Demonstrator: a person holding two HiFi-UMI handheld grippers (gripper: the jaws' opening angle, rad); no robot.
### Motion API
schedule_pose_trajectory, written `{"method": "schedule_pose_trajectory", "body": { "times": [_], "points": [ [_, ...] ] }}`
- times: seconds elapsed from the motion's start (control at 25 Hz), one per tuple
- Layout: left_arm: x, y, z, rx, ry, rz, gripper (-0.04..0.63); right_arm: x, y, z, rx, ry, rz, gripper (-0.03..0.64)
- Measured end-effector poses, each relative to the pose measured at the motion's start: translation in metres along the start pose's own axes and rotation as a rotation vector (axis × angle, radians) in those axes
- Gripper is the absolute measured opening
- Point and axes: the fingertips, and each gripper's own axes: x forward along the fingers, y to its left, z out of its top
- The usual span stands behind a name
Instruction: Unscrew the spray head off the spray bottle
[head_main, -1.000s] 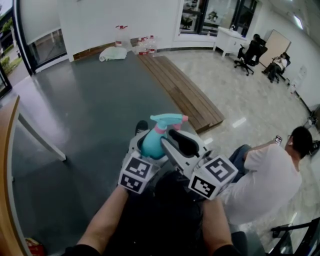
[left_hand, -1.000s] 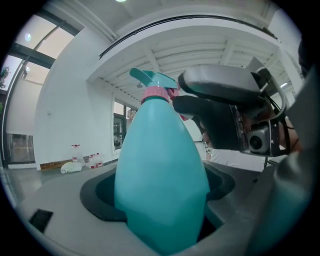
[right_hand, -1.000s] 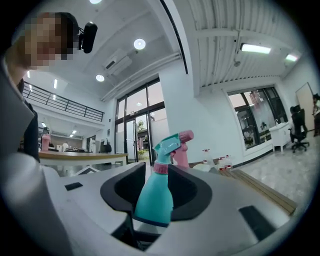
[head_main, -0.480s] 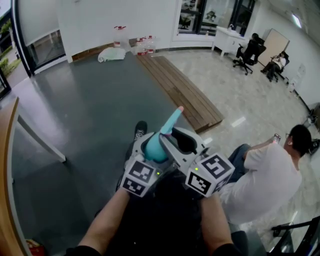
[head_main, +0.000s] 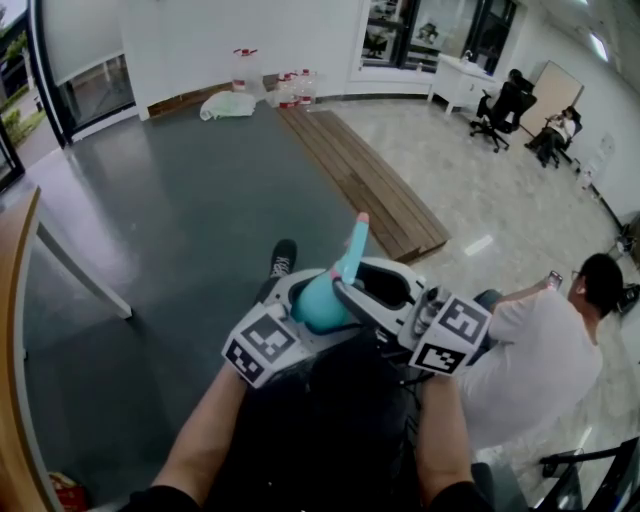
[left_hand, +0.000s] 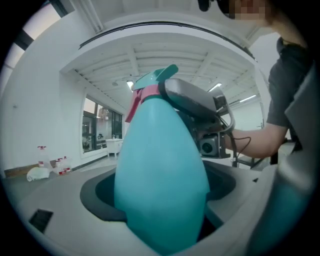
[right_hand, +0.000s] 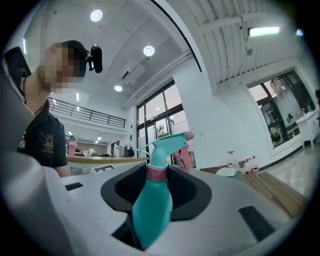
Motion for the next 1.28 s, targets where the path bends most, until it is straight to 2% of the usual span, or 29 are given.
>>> {"method": "schedule_pose_trajectory", "body": {
  "times": [0.08,0.16,0.4,0.6,0.76,0.96,1.28],
  "points": [
    [0.000,-0.006,0.002,-0.003,-0.012,-0.037,0.440,-0.003,0.003,0.001,0.003,-0.011,0.045,0.141],
    [0.000,-0.005,0.002,-0.006,-0.014,-0.032,0.440,-0.002,0.002,0.001,0.001,-0.016,0.047,0.141],
    [0.000,0.017,-0.005,-0.040,-0.009,0.105,0.440,0.003,-0.007,-0.008,-0.023,0.025,-0.088,0.166],
    [-0.002,0.036,-0.006,-0.035,-0.005,0.241,0.440,0.004,-0.011,-0.002,0.014,-0.022,-0.215,0.166],
    [-0.002,0.042,-0.010,-0.046,0.005,0.297,0.440,0.012,-0.010,0.000,0.037,-0.019,-0.303,0.166],
    [-0.001,0.042,-0.013,-0.041,0.027,0.341,0.440,0.018,-0.013,-0.003,0.045,0.021,-0.364,0.166],
    [-0.001,0.036,-0.014,-0.035,0.037,0.332,0.440,0.018,-0.014,-0.004,0.019,0.043,-0.387,0.158]
  ]
}}
